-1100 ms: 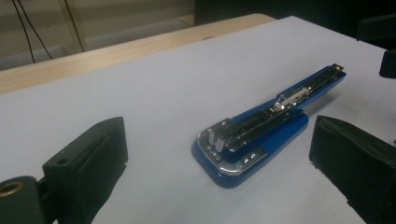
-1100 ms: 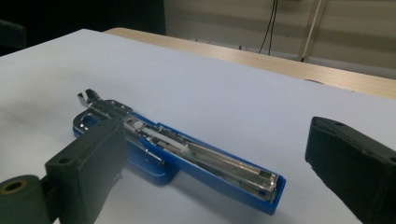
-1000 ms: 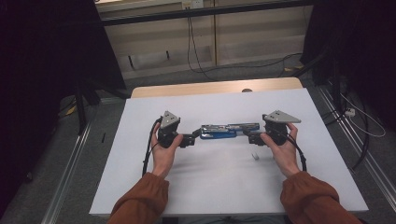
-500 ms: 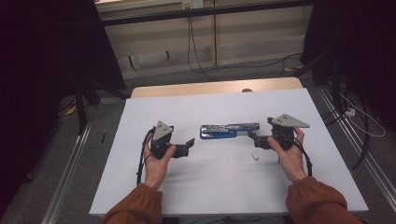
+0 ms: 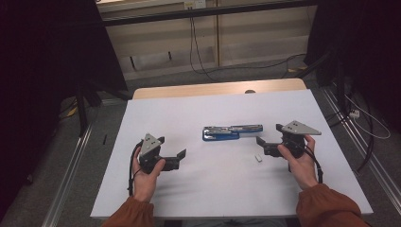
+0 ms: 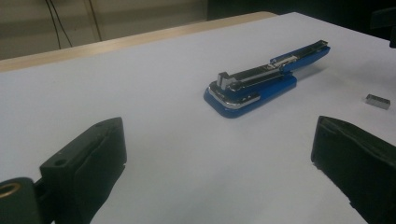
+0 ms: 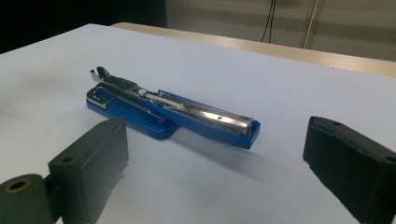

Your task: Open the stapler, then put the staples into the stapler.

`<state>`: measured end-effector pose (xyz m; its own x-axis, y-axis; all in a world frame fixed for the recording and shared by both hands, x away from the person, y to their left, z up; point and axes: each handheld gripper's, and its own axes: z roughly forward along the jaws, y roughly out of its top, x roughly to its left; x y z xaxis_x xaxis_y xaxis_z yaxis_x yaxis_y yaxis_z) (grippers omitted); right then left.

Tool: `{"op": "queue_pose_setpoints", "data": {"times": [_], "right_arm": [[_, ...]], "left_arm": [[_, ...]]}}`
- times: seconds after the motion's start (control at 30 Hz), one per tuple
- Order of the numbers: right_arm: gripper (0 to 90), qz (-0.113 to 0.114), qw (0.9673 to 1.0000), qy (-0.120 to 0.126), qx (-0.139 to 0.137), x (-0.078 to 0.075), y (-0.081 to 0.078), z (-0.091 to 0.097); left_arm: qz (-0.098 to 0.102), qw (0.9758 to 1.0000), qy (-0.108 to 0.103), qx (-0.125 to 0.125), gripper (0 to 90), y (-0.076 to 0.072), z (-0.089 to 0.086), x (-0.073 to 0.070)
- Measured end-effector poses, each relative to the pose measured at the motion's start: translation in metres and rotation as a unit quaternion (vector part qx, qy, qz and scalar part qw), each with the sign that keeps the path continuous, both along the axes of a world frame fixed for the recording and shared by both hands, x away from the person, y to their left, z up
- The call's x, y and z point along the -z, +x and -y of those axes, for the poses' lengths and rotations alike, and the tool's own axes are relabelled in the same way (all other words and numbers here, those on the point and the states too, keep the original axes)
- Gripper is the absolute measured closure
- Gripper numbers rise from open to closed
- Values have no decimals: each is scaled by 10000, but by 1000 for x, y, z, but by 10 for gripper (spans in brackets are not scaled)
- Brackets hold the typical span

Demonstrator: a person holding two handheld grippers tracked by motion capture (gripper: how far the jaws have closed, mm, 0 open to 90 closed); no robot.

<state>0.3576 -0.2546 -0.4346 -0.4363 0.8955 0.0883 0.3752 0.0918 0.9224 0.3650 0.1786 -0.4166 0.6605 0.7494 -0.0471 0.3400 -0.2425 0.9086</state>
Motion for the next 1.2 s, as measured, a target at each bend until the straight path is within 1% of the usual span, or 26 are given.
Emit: {"op": "queue_pose_setpoints", "data": {"times": [0.07, 0.13, 0.17, 0.23, 0.33, 0.37, 0.4, 0.43, 0.47, 0.5, 0.53, 0.6, 0.63, 0.67, 0.7, 0.73, 0.8, 0.83, 0.87, 0.9, 0.97, 1.03, 1.07, 1.1, 1.13, 1.2], "right_arm": [[69, 2, 10000, -7, 9, 0, -1, 1], [76, 14, 10000, -82, 34, 0, -2, 2], [75, 11, 10000, -81, 23, 0, -2, 2], [76, 20, 10000, -88, 15, 0, -2, 2], [57, -3, 9999, -161, 6, -3, -2, 2], [55, -5, 9999, -165, 5, -4, -2, 3], [55, -10, 9999, -126, -3, -5, -3, 4], [53, -29, 9999, -94, -15, -5, -3, 5], [52, -41, 9999, -102, -28, -5, -3, 5], [52, -66, 9999, -123, -72, -5, -3, 4], [52, -95, 9998, -120, -115, -5, -3, 4], [52, -190, 9995, -145, -197, -6, -3, 2], [52, -226, 9992, -175, -264, -6, -2, 2], [52, -287, 9990, -158, -316, -7, -2, 1], [52, -369, 9985, -158, -364, -7, -1, 1], [52, -389, 9985, -164, -362, -8, -1, 1], [52, -471, 9978, -188, -416, -8, 1, 0], [52, -577, 9970, -170, -482, -8, 2, -1], [52, -623, 9966, -174, -514, -8, 2, -1], [54, -735, 9955, -189, -566, -8, 3, -2], [59, -954, 9926, -194, -724, -7, 4, -3], [61, -1133, 9902, -144, -798, -6, 5, -3], [61, -1182, 9894, -160, -830, -6, 5, -3], [61, -1264, 9878, -138, -898, -6, 5, -3], [61, -1292, 9873, -104, -918, -6, 5, -4], [60, -1357, 9857, -83, -993, -8, 5, -4]], "left_arm": [[-66, 9999, -71, -99, 33, -3, -3, 1], [-122, 9997, -157, -173, 34, -7, -7, 1], [-134, 9997, -123, -172, 34, -9, -8, 1], [-71, 9998, -70, -150, 34, -14, -11, 1], [-95, 9997, -75, -193, 35, -25, -13, -1], [-60, 9998, -13, -196, 35, -27, -14, -1], [39, 9997, 82, -221, 35, -30, -13, -2], [69, 9997, 104, -221, 35, -31, -14, -2], [63, 9998, 37, -184, 35, -32, -14, -3], [45, 9998, -5, -188, 35, -33, -15, -2], [34, 9998, 24, -219, 35, -34, -15, -2], [-42, 9995, -22, -297, 36, -38, -15, -2], [-51, 9996, 2, -287, 36, -40, -15, -2], [-34, 9997, 82, -214, 36, -42, -14, -2], [-17, 9998, 106, -188, 36, -43, -13, -3], [6, 9999, 86, -136, 36, -45, -13, -2], [-17, 9999, 101, -111, 36, -46, -14, -2], [-24, 9999, 99, -113, 36, -46, -15, -1], [-33, 9999, 103, -133, 37, -47, -16, -1], [-32, 9999, 103, -134, 37, -47, -16, -1], [-45, 9998, 115, -127, 37, -48, -18, -1], [-48, 9999, 104, -121, 37, -48, -18, -1], [-59, 9999, 106, -116, 38, -49, -18, -1], [-68, 9999, 92, -116, 38, -49, -18, -1], [-81, 9999, 76, -107, 38, -49, -18, -1], [-63, 9998, 117, -114, 37, -48, -17, -2]]}}
